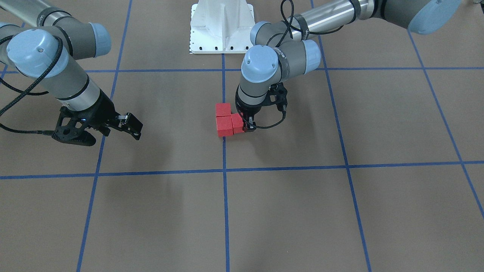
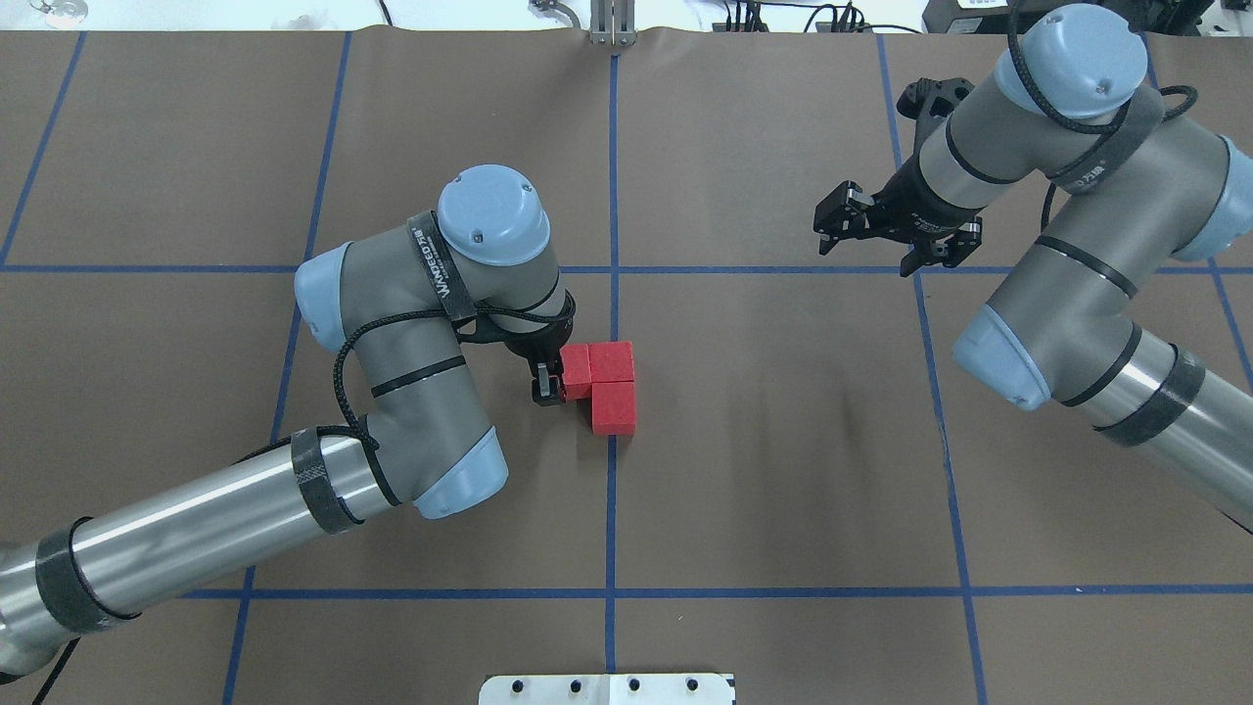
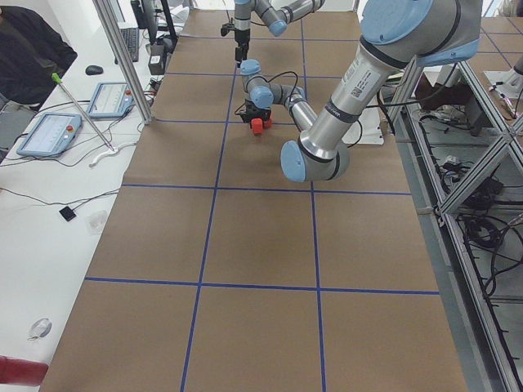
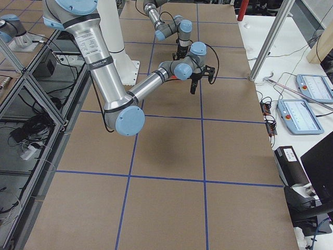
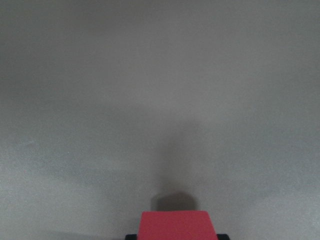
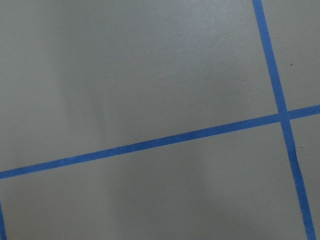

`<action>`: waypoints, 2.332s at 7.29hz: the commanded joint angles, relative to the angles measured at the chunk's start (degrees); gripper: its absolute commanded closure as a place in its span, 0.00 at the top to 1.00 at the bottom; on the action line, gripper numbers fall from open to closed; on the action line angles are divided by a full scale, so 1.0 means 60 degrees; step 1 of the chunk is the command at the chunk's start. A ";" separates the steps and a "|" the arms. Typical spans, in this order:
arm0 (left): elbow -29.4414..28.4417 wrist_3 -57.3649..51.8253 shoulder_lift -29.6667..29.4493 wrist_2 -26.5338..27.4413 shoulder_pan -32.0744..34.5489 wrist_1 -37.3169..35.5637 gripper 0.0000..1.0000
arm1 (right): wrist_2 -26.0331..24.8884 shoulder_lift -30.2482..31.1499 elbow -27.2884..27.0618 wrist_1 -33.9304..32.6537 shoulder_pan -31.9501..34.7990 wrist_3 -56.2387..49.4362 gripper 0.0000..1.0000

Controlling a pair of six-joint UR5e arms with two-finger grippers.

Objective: Form red blocks into L shape at center

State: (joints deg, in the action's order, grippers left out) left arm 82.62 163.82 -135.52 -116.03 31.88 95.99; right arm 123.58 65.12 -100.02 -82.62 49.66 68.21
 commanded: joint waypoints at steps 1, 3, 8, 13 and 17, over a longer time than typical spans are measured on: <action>-0.0059 0.0001 -0.0002 0.0002 -0.0054 0.0173 0.00 | 0.0000 0.0000 0.0000 0.0000 0.0000 -0.0001 1.00; -0.0088 0.0016 0.0013 0.0016 -0.0054 0.0188 0.02 | 0.0000 0.0000 0.0000 0.0000 0.0000 -0.0001 1.00; -0.0045 -0.0013 -0.0002 0.0016 -0.0054 0.0233 1.00 | 0.0000 0.0000 0.0000 0.0000 0.0000 -0.0001 1.00; 0.3076 -0.3179 0.1905 -0.0144 0.0385 -0.0162 1.00 | -0.0308 0.0306 -0.0131 0.0000 0.0233 -0.0146 1.00; 0.6518 -1.0228 0.6747 -0.0174 0.1462 0.0201 1.00 | 0.0042 0.1520 -0.0322 0.0000 0.1679 -0.1941 1.00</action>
State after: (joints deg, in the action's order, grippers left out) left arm 119.39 112.96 -100.64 -117.00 36.72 96.22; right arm 122.72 71.67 -101.89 -82.55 55.93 62.09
